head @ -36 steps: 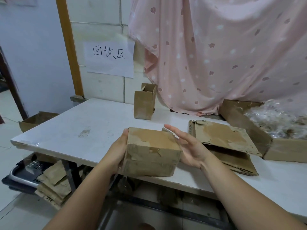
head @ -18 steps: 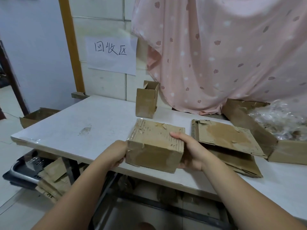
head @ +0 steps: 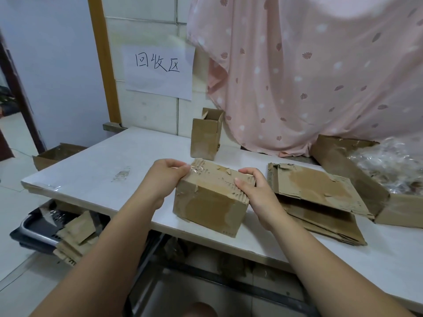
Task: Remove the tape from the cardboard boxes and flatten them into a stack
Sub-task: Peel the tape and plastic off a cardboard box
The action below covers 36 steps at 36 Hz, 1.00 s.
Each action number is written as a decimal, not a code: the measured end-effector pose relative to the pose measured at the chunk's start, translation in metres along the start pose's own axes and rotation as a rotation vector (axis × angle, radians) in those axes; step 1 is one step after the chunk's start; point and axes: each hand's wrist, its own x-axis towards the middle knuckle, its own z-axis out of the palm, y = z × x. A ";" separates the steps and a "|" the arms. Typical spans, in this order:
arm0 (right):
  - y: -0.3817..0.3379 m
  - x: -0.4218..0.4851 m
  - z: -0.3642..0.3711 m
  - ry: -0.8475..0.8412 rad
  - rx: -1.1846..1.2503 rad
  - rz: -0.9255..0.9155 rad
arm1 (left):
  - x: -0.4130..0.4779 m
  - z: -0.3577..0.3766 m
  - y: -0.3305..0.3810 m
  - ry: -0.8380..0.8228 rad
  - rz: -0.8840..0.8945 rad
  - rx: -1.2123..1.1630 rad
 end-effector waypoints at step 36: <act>-0.015 -0.018 0.006 -0.156 -0.880 -0.284 | 0.006 -0.002 -0.012 0.089 -0.067 0.385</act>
